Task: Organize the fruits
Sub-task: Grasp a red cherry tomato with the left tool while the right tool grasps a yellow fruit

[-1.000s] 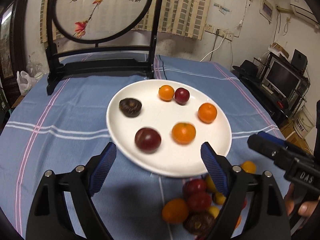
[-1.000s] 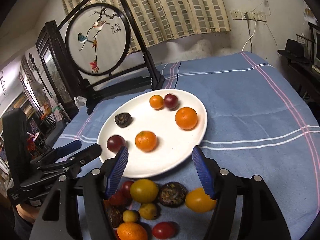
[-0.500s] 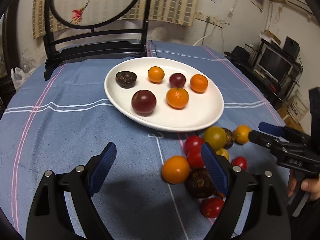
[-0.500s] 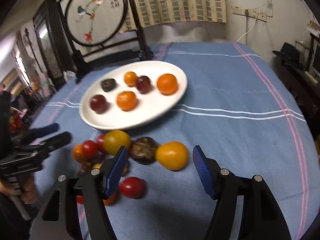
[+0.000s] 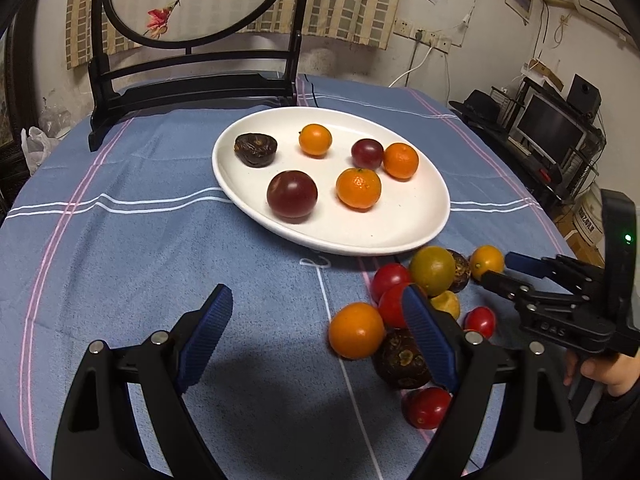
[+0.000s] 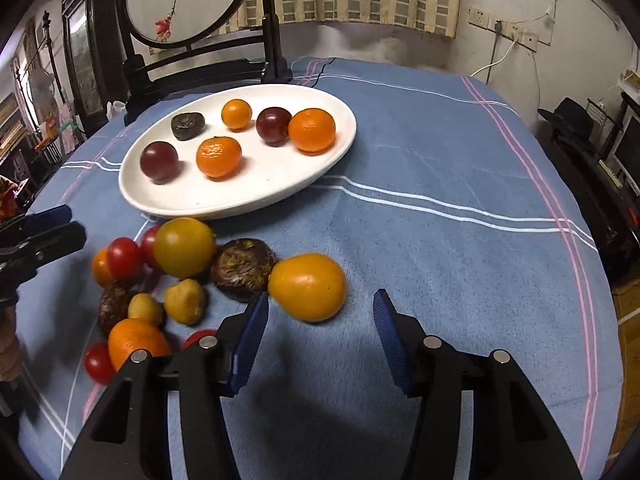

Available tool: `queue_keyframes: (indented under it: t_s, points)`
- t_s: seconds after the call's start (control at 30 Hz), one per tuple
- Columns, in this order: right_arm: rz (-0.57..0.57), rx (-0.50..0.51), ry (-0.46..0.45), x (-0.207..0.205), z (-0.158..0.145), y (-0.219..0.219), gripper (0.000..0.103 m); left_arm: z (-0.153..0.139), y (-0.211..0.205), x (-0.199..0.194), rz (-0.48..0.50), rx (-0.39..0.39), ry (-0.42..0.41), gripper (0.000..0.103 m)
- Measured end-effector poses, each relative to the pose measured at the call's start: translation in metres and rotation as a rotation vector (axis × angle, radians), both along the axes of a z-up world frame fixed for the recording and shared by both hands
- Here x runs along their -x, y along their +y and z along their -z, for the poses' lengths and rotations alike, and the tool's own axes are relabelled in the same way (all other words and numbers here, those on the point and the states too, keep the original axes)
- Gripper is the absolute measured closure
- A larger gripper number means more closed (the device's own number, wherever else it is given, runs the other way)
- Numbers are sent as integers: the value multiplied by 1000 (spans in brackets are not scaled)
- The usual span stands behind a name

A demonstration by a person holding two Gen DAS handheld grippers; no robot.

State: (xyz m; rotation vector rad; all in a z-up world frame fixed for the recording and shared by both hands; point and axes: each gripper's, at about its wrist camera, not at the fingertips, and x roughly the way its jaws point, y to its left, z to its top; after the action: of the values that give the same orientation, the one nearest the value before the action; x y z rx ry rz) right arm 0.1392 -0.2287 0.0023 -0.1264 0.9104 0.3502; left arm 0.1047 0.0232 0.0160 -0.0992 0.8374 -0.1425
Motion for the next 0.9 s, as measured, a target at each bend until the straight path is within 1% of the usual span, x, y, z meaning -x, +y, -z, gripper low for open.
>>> queue_keyframes:
  t_s: [0.1, 0.13, 0.17, 0.2, 0.33, 0.43, 0.53, 0.67, 0.77, 0.83, 0.9]
  points:
    - [-5, -39, -4, -6, 4, 3, 48, 0, -2, 1, 10, -2, -1, 19]
    - [-3, -70, 14, -7, 5, 1, 48, 0, -3, 1, 14, -2, -2, 19]
    - [-7, -100, 32, -9, 6, -2, 55, 0, -4, 2, 18, -7, -5, 19]
    - [-7, -102, 38, -9, 5, -3, 60, 0, -5, 2, 18, -12, -7, 19]
    - [-19, -72, 23, -1, -1, 0, 61, 3, -5, 5, 16, -24, -2, 19]
    - [-20, -94, 1, 3, -8, -2, 61, 4, -2, 15, 23, -13, 8, 19]
    - [-15, -106, -13, 5, -12, -3, 61, 4, -8, 29, 66, -3, 16, 19]
    - [-17, -108, -20, 8, -14, -3, 61, 6, -31, 49, 148, -34, 19, 19]
    - [-26, -111, -29, 10, -17, -1, 61, 13, -52, 60, 217, -76, 25, 19]
    - [-35, -113, -36, 12, -19, 0, 61, 18, -58, 64, 234, -86, 33, 19]
    - [-38, -116, -39, 13, -20, 0, 61, 22, -62, 64, 246, -90, 49, 28]
